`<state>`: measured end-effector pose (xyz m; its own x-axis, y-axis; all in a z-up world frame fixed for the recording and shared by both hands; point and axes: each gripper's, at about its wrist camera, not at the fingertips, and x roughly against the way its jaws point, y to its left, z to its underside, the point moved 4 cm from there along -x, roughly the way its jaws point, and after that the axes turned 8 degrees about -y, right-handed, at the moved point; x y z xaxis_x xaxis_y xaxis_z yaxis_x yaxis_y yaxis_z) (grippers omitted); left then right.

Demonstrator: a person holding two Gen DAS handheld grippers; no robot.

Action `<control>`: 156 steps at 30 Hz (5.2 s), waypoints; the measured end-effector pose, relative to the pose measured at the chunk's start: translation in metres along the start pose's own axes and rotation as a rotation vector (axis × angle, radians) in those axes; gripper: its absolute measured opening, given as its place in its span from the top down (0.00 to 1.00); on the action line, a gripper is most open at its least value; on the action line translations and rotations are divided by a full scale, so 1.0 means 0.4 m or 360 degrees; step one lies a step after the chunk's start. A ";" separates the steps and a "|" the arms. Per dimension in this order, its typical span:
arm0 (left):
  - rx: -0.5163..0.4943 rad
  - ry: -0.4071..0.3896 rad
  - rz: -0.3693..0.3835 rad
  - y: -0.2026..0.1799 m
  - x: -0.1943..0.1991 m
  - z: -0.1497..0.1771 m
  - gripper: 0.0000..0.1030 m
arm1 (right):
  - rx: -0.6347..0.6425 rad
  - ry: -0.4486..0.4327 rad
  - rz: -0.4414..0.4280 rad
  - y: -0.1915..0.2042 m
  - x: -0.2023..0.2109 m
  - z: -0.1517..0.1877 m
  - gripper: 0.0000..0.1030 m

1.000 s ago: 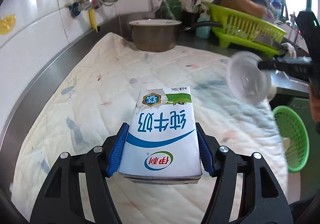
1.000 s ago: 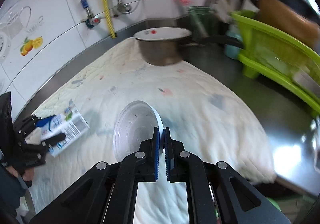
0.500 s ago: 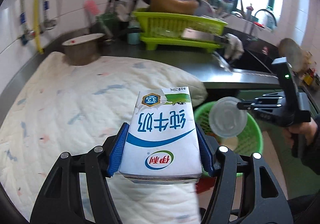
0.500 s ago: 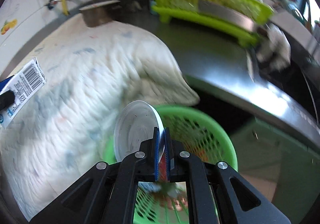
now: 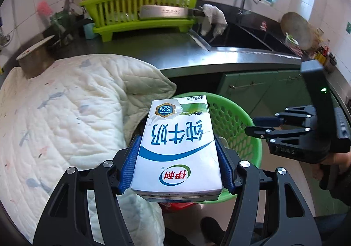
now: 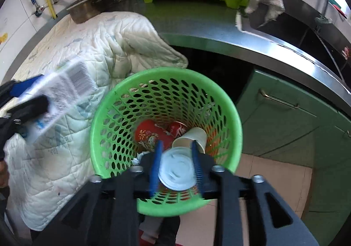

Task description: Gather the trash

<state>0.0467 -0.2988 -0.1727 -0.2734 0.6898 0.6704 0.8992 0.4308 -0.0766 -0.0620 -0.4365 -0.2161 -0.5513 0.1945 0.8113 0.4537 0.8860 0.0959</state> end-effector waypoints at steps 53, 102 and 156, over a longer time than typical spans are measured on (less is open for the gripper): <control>0.0495 -0.0167 -0.0692 0.233 0.324 0.056 0.06 | 0.0313 -0.0316 -0.0290 0.253 0.194 -0.129 0.16; 0.0692 -0.0486 -0.1109 0.241 0.633 0.068 0.05 | 0.0371 -0.0650 -0.0523 0.398 0.376 -0.226 0.11; 0.0656 -0.0493 -0.1141 0.220 0.635 0.051 0.05 | 0.0350 -0.0671 -0.0527 0.400 0.386 -0.225 0.10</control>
<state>0.0494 -0.0736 -0.0242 -0.8584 0.2741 0.4336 0.2975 0.9546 -0.0145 -0.0115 -0.3025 -0.0238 -0.8908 0.0029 0.4545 0.0781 0.9861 0.1468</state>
